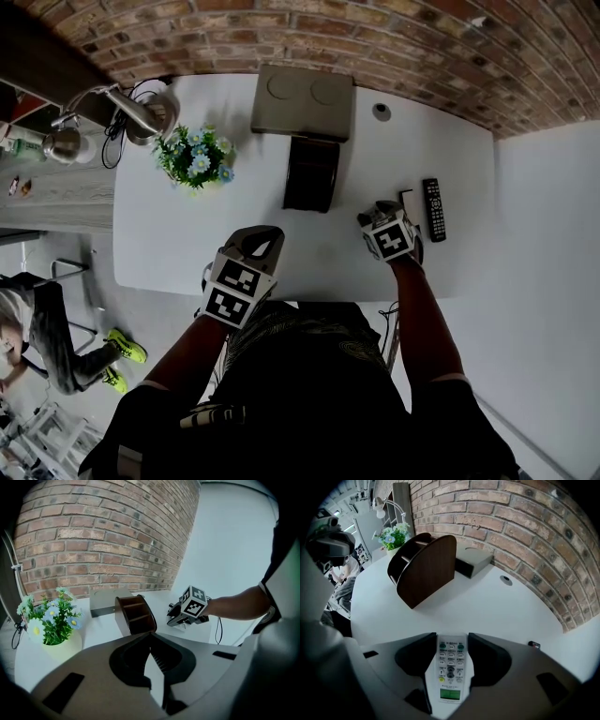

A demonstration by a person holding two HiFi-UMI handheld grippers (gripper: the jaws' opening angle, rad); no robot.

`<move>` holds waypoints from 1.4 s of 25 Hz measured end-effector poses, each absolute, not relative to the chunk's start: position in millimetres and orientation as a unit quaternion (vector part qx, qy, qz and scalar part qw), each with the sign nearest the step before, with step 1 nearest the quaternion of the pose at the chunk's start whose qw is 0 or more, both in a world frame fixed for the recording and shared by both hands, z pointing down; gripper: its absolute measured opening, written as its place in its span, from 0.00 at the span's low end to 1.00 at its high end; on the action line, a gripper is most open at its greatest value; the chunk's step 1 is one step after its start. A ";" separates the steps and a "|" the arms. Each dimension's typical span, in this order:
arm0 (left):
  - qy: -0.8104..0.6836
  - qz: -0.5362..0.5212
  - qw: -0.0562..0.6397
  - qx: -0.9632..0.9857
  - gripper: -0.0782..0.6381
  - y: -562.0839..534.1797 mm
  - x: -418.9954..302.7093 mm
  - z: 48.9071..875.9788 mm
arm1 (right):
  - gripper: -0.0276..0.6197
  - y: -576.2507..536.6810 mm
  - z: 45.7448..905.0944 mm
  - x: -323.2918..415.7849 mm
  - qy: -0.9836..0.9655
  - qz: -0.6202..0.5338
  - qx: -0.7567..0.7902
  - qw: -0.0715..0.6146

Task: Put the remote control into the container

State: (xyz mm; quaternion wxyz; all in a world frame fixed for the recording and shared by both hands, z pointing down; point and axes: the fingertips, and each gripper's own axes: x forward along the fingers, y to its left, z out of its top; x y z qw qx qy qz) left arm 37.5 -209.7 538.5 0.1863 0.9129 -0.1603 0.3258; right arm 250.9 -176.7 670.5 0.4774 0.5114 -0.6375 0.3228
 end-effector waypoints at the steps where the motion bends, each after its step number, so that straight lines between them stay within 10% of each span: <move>1: -0.160 0.324 0.185 0.914 0.12 -210.4 36.8 537.4 | 0.38 -176.8 666.5 250.9 -0.638 0.320 0.517 0.472; 16: -0.162 0.280 0.146 0.935 0.12 -219.4 20.5 495.9 | 0.37 -185.4 543.7 217.8 -0.667 0.331 0.647 0.162; 35: -0.234 0.262 0.150 0.924 0.12 -206.4 -48.8 485.1 | 0.37 -343.1 475.3 204.1 -0.650 0.225 0.725 -0.037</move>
